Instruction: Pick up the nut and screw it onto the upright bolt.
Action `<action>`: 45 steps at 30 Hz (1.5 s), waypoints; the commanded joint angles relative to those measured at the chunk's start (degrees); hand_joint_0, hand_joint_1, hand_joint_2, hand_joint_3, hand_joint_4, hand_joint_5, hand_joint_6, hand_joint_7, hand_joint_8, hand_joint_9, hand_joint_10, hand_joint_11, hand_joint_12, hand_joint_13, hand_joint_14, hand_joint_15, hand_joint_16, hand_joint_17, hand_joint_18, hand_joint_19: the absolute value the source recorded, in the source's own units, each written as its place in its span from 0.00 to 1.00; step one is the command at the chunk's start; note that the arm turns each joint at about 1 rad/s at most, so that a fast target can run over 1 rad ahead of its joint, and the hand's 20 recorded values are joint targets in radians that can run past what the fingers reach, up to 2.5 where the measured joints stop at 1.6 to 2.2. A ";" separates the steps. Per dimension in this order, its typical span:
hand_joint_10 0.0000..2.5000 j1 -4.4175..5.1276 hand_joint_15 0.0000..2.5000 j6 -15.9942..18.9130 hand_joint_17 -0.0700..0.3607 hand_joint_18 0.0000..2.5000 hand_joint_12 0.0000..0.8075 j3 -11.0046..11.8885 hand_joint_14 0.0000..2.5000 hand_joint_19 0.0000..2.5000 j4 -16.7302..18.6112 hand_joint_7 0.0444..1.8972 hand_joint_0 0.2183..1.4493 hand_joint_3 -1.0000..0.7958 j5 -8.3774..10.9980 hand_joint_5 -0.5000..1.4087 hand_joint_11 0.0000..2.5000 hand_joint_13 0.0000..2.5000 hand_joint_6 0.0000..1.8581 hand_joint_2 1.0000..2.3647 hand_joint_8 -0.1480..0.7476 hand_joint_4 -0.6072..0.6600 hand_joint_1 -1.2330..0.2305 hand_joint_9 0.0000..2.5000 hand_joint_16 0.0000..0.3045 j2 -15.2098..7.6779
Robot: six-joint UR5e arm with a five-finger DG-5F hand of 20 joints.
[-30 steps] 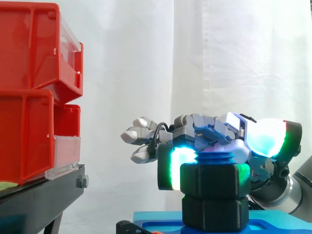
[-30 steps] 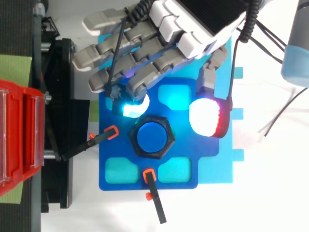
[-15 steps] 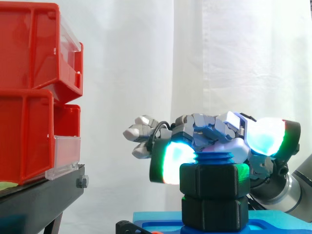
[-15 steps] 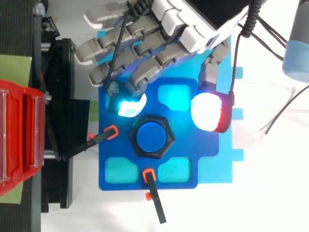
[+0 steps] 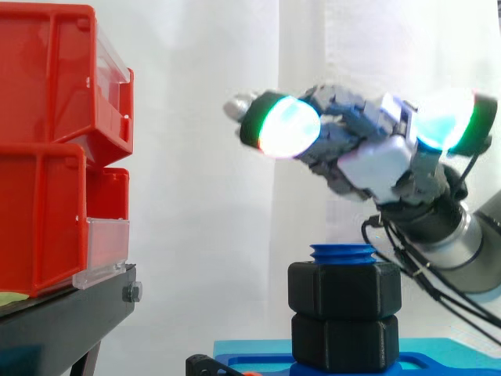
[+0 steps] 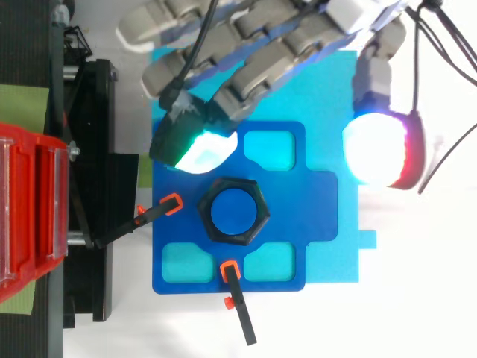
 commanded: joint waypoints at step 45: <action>0.00 13.34 0.00 23.12 0.39 0.00 0.40 -29.23 0.00 0.00 -63.68 0.34 0.21 0.28 71.52 0.15 0.00 0.00 0.27 0.00 0.38 0.60 0.65 0.09 0.14 34.01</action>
